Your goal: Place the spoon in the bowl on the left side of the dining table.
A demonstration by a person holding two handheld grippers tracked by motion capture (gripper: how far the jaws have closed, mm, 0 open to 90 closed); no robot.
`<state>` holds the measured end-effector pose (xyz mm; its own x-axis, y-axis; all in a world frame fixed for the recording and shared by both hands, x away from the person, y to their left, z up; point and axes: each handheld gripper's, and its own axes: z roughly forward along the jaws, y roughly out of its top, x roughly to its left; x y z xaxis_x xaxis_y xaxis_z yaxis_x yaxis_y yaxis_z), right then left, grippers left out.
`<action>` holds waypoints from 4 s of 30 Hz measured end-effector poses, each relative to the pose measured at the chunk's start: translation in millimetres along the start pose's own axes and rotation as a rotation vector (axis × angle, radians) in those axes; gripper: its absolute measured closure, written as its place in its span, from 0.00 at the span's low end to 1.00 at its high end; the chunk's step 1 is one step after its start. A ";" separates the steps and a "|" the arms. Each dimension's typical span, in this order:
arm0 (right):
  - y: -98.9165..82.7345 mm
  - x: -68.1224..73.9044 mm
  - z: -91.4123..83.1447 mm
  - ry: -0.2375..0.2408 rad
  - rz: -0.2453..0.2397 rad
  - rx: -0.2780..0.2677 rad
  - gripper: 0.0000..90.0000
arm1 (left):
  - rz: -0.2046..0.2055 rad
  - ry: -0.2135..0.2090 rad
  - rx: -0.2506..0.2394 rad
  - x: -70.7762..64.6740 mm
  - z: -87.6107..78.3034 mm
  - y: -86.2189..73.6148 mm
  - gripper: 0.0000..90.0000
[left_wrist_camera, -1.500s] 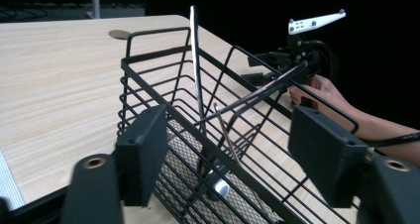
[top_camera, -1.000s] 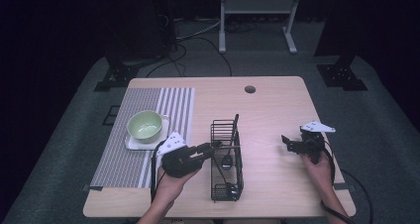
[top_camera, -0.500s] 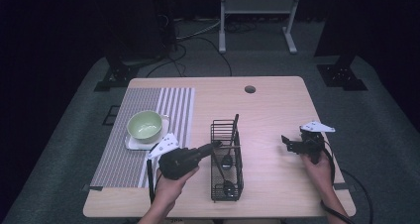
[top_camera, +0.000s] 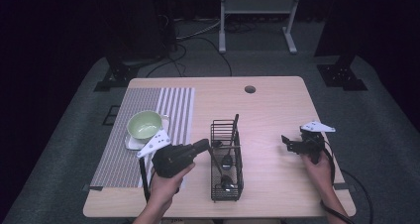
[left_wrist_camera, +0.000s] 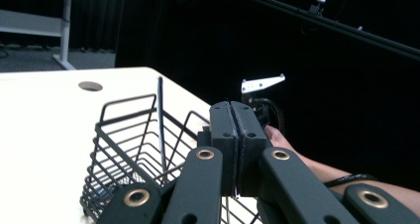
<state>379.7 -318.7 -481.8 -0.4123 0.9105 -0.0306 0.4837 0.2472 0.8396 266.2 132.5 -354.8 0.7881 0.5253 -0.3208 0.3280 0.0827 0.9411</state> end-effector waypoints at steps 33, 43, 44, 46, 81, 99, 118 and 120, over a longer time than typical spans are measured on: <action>0.2 -0.3 0.7 -0.001 0.004 0.003 0.15 | -0.048 0.016 -0.102 3.5 -26.4 43.6 1.00; 0.3 0.2 0.9 -0.004 0.004 0.005 0.15 | -0.061 0.030 -0.132 7.7 -34.2 53.5 0.99; 0.2 0.1 0.9 -0.004 0.004 0.005 0.15 | -0.058 0.031 -0.135 8.4 -35.2 54.1 1.00; 0.2 -0.1 0.9 -0.004 0.005 0.004 0.15 | -0.059 0.036 -0.141 9.3 -37.3 55.4 0.99; 0.3 -0.6 1.0 -0.005 0.009 0.007 0.15 | -0.104 0.146 -0.160 45.5 -68.9 42.3 1.00; 0.3 -0.2 1.1 -0.009 0.008 0.008 0.15 | -0.115 0.211 -0.161 60.0 -85.9 33.8 1.00; 0.4 -0.1 1.2 -0.010 0.008 0.010 0.15 | -0.129 0.284 -0.165 75.2 -98.1 29.7 1.00; 0.4 -0.1 1.2 -0.011 0.008 0.010 0.15 | -0.128 0.292 -0.168 76.8 -99.6 29.6 0.99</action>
<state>380.9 -318.3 -482.1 -0.4004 0.9158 -0.0298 0.4943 0.2433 0.8345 284.6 259.6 -340.9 0.5559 0.7197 -0.4160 0.3052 0.2887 0.9075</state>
